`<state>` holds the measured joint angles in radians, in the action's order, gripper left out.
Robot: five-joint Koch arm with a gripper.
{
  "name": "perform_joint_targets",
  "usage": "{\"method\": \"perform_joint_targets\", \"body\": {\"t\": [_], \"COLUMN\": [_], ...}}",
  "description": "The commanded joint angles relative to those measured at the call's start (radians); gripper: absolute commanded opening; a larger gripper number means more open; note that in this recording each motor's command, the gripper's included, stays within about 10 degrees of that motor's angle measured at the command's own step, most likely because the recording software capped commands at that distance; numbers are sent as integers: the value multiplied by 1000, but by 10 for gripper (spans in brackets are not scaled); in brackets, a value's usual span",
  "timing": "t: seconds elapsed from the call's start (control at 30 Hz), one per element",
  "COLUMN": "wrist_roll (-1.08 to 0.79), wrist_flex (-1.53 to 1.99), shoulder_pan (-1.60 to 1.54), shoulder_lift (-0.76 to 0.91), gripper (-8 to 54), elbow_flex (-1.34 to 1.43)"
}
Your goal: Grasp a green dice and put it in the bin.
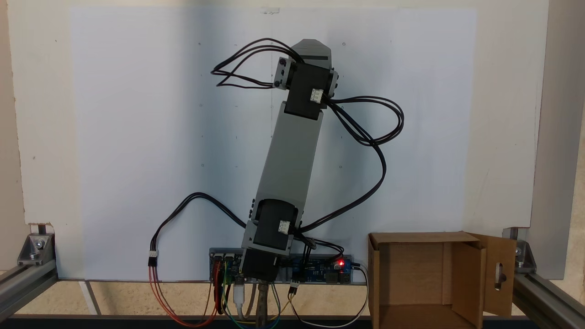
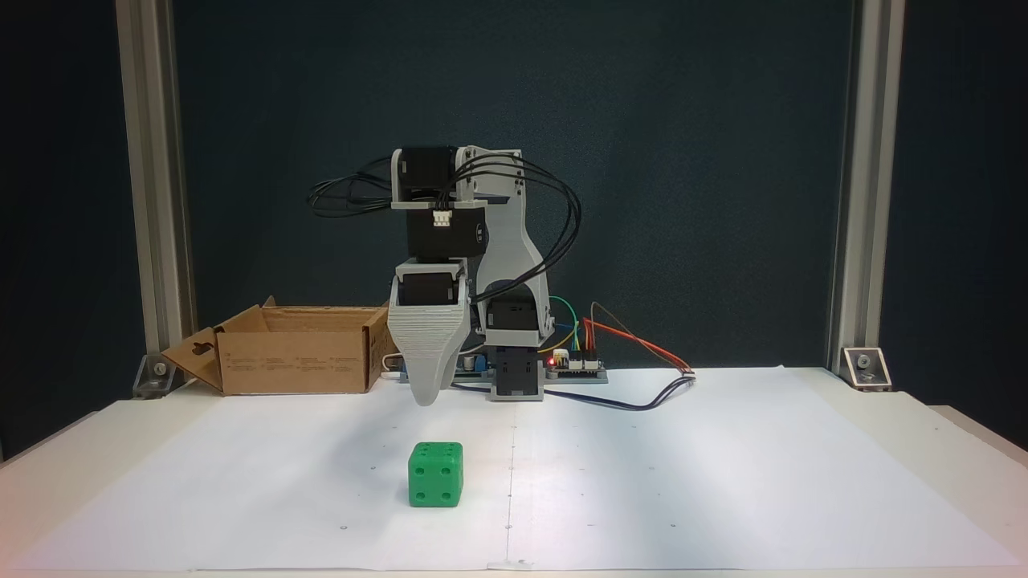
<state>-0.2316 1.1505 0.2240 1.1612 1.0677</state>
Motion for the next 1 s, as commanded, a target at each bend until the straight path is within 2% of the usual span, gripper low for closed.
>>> {"method": "perform_joint_targets", "body": {"t": [0.0, 0.33, 0.97], "wrist_roll": [-55, -54, -54], "wrist_flex": [0, -9, -288], "shoulder_pan": [0, -6, -6], "shoulder_lift": [11, 11, 6], "gripper": [442, 441, 440], "elbow_flex": [-60, -29, 238]}}
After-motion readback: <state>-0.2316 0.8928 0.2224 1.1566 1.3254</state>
